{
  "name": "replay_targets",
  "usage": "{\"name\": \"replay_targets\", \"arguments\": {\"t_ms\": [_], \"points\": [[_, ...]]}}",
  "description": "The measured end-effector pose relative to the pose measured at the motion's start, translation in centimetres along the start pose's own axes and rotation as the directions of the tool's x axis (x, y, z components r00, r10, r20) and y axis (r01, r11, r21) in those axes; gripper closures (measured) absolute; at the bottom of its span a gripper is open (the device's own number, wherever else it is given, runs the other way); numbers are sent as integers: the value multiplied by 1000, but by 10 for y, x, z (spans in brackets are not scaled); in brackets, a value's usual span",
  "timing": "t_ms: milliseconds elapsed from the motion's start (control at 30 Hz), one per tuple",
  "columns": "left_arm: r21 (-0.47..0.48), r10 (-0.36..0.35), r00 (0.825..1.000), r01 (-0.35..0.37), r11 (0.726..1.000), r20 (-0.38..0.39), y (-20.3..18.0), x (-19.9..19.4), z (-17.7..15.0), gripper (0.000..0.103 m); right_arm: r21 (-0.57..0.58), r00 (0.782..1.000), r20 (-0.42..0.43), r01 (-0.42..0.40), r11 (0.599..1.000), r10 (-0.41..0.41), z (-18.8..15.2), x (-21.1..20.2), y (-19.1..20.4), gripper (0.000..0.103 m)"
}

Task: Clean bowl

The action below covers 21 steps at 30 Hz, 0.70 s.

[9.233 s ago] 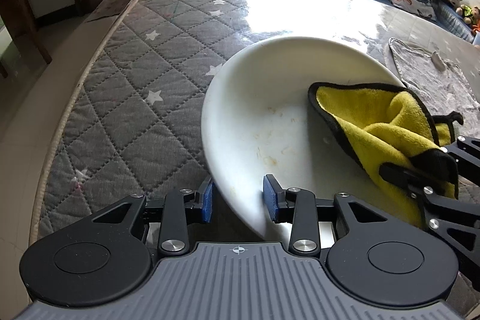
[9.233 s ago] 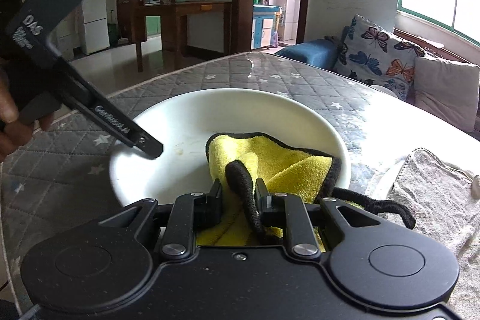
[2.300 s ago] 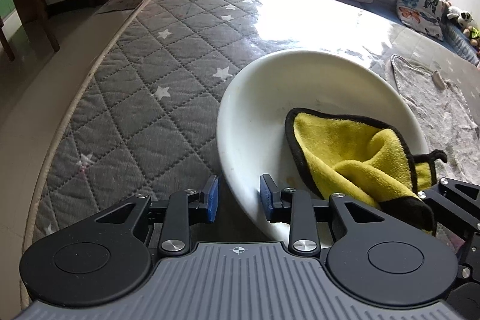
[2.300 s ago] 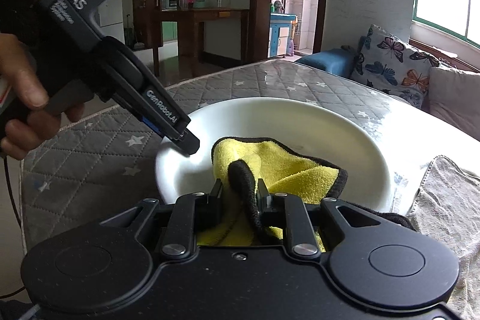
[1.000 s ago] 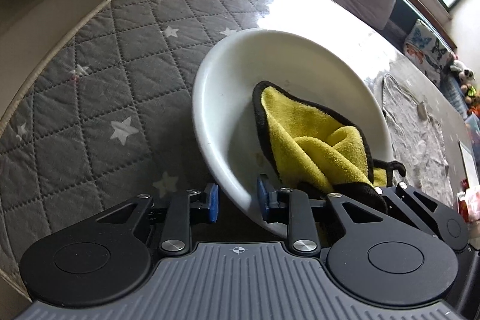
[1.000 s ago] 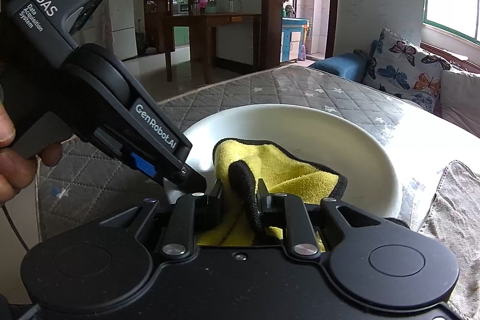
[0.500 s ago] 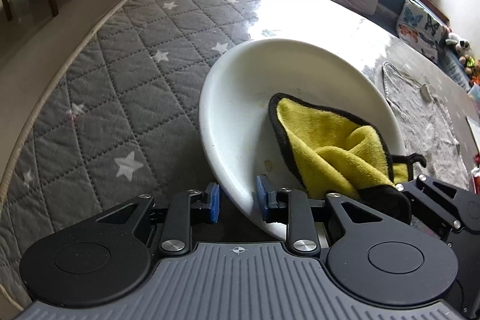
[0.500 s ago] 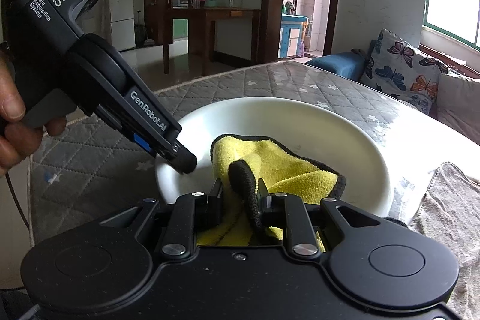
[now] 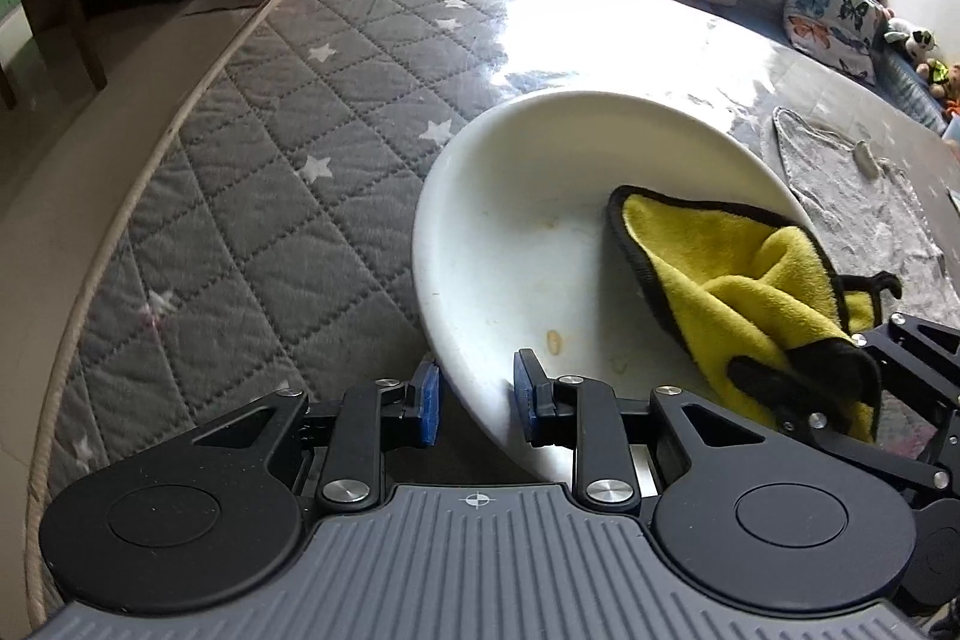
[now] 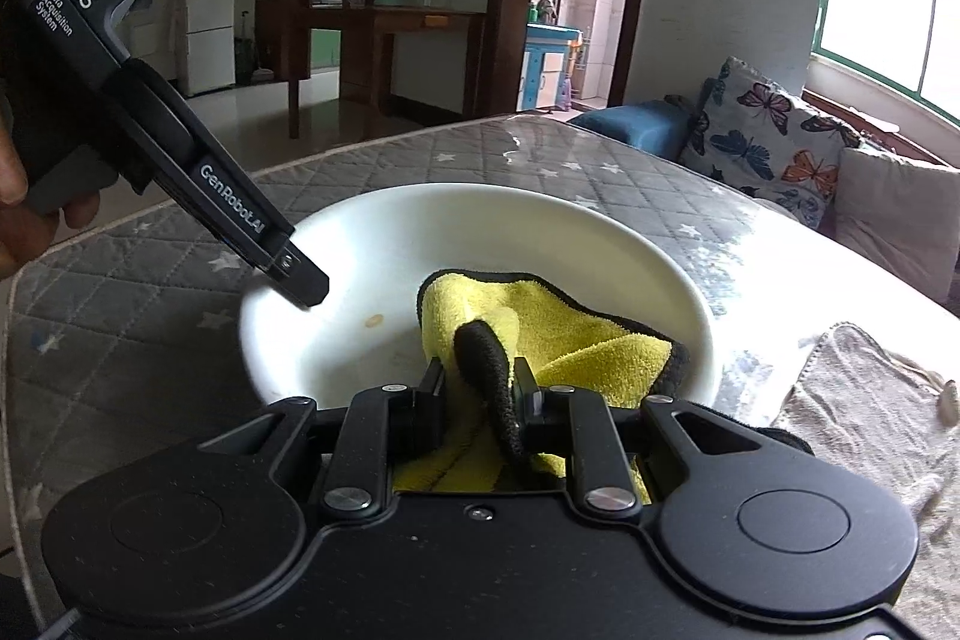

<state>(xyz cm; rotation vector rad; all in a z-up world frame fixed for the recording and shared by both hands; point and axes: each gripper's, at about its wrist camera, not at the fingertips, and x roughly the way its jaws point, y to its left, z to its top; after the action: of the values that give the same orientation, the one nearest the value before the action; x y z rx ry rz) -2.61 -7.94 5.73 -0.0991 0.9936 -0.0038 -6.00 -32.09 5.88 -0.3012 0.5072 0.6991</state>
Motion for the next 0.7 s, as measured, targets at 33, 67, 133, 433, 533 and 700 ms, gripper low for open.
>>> {"name": "replay_targets", "arguments": {"t_ms": [33,67,133,433,533,700], "points": [[7,4,1000,-4,1000,2,0,1,1,77,-1,1000,1,5,1000,-5,0,0,0,81],[14,9,1000,-9,1000,5,-1,2,3,77,-3,1000,1,11,1000,-11,-1,0,0,81],[32,22,1000,-23,999,11,-2,4,6,77,-8,1000,3,22,1000,-22,-2,-1,1,81],[34,29,999,-30,999,17,2,12,12,77,-2,1000,-2,12,1000,-12,-2,-3,6,81],[18,27,1000,-27,999,15,4,12,13,76,11,1000,2,-4,1000,4,-2,-3,8,81],[-15,11,1000,-11,1000,6,7,9,12,76,35,999,11,-32,999,31,-1,-4,11,81]]}}
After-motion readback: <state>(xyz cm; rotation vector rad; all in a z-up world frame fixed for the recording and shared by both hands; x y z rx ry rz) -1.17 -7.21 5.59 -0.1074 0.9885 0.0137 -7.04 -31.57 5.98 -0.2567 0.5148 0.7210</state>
